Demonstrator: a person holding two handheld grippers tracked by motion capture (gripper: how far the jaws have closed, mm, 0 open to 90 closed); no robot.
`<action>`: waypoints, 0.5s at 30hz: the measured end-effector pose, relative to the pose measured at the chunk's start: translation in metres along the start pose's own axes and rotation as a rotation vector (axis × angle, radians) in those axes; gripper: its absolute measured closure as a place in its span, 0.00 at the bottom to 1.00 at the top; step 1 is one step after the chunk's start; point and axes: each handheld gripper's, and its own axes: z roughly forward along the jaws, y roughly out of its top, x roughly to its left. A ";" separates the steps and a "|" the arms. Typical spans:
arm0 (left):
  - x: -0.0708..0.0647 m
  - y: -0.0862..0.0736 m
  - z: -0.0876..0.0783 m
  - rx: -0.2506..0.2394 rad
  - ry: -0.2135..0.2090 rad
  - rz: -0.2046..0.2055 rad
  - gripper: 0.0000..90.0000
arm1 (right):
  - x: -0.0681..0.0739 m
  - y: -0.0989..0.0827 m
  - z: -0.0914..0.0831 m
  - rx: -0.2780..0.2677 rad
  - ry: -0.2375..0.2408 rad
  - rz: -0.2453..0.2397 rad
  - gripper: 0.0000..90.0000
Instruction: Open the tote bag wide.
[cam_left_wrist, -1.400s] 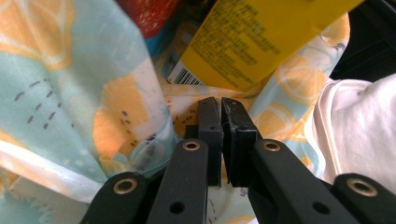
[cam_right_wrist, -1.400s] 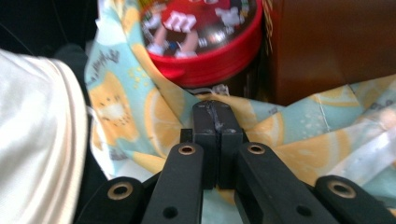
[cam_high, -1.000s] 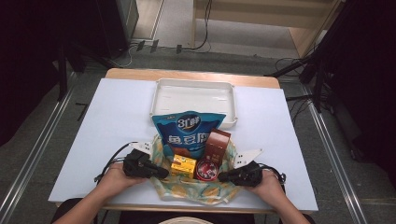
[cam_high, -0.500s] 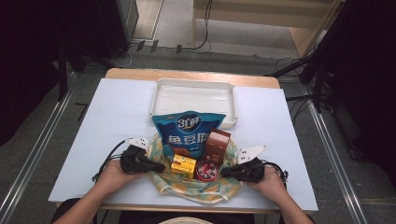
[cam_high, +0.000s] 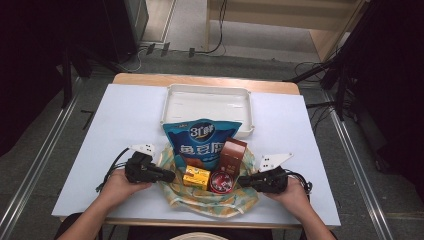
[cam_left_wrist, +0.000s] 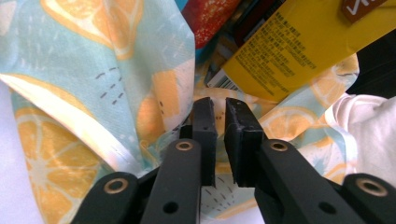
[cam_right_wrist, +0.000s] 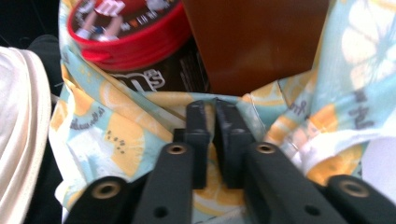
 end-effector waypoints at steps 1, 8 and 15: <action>-0.001 0.001 -0.001 -0.006 -0.004 0.001 0.90 | 0.001 0.001 -0.001 -0.005 -0.003 -0.010 0.91; -0.010 0.007 -0.013 -0.038 0.027 0.066 0.81 | 0.004 0.007 -0.010 -0.030 -0.012 0.013 0.85; -0.014 0.010 -0.025 -0.058 0.059 0.059 0.67 | 0.001 0.011 -0.022 -0.074 -0.004 0.092 0.75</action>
